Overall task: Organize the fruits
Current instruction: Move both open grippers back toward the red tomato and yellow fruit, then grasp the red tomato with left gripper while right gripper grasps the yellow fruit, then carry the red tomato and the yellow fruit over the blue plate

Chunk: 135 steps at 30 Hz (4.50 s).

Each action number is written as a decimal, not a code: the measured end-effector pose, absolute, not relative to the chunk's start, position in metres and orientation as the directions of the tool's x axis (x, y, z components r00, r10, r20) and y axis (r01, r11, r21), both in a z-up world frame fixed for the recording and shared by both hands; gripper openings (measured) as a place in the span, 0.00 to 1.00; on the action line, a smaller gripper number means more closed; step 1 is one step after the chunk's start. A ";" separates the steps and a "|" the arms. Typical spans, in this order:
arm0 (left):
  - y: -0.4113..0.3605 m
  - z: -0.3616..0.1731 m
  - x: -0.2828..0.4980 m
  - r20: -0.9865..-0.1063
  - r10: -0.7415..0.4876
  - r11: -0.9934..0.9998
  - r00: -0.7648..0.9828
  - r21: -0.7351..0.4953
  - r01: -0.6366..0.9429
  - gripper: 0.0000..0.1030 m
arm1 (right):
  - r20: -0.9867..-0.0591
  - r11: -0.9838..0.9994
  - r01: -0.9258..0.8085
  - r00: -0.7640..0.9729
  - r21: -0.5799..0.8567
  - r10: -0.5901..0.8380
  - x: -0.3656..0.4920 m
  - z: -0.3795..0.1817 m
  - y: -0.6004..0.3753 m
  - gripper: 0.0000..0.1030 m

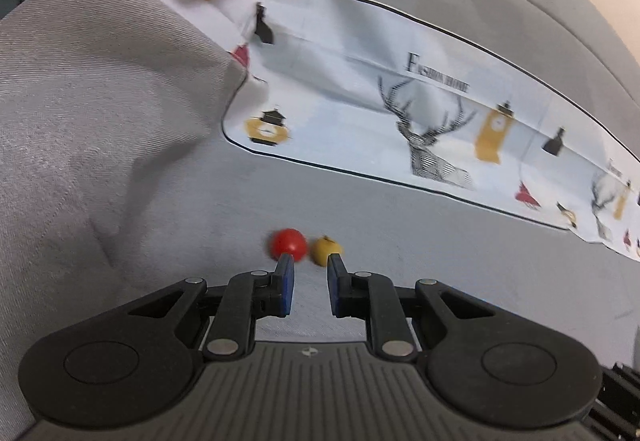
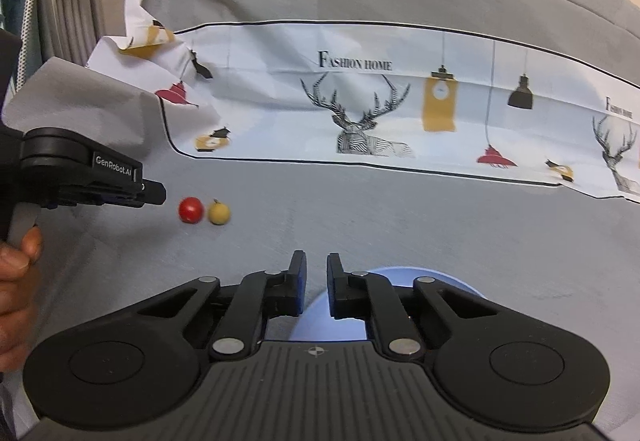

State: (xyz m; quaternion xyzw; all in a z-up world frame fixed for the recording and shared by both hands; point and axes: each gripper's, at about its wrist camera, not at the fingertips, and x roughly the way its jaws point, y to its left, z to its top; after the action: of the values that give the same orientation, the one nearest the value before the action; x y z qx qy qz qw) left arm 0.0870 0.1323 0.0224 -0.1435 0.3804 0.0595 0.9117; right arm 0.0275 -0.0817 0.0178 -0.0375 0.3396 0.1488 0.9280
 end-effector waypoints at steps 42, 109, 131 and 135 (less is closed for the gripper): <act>0.187 -0.008 0.133 -0.741 -0.021 0.881 0.671 -0.331 -0.338 0.26 | -0.625 0.916 -0.362 0.679 0.172 0.386 0.106 -0.020 -0.008 0.09; 0.141 0.008 0.095 -0.720 -0.019 0.942 0.694 -0.245 -0.228 0.29 | -0.577 0.924 -0.341 0.725 0.175 0.377 0.070 0.016 -0.050 0.26; -0.003 0.027 0.013 -0.633 -0.281 0.959 0.721 -0.146 0.245 0.29 | -0.650 0.952 -0.304 0.730 -0.032 0.211 0.001 0.032 -0.219 0.26; -0.023 0.016 0.033 -0.652 -0.295 0.954 0.698 -0.165 0.249 0.29 | -0.681 0.940 -0.337 0.700 -0.052 0.213 0.006 0.020 -0.218 0.26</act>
State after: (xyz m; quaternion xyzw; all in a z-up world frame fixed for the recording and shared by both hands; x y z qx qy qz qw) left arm 0.0331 -0.0228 0.0158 -0.0319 0.3594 -0.1479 0.9208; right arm 0.0056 -0.2184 0.0195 -0.0865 0.3569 0.1499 0.9180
